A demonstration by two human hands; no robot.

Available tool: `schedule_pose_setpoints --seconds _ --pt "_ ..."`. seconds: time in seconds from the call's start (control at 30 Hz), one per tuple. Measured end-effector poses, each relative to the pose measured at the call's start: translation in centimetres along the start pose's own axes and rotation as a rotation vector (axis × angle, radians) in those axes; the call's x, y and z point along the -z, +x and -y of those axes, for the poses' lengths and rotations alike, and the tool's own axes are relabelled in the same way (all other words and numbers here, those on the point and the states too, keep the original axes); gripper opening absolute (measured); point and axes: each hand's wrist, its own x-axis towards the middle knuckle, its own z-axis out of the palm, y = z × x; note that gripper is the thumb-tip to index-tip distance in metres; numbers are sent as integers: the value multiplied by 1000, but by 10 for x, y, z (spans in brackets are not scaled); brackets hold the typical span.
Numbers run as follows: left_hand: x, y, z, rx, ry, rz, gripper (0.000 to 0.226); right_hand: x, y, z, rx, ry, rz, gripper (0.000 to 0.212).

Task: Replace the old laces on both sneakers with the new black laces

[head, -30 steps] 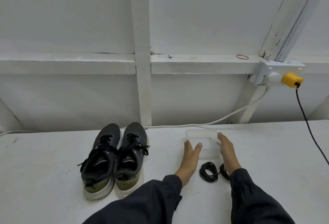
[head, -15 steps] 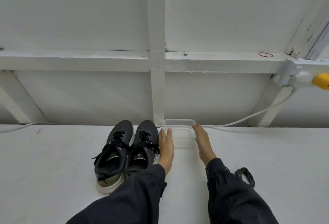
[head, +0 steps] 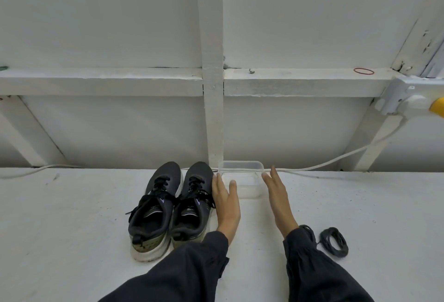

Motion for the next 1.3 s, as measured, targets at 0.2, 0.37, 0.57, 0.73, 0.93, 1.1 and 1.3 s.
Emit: schedule_pose_setpoints --seconds 0.2,0.37,0.57,0.73,0.93,1.1,1.3 --pt "-23 -54 30 -438 236 217 54 69 -56 -26 224 -304 -92 67" --pt "-64 -84 43 -661 662 630 68 129 -73 -61 172 -744 -123 72" --pt "-79 -86 66 -819 1133 708 43 138 -78 -96 148 -941 -93 76" --pt "-59 -78 74 -900 1190 595 41 135 -76 -100 176 -933 -151 39" --pt "-17 -58 75 -766 1167 418 43 100 -81 -99 204 -931 -181 38" --pt "21 -44 79 -621 1159 239 41 44 -81 -92 257 -921 -63 77" --pt "28 -42 81 -534 1161 201 45 0 -68 -88 304 -979 32 78"
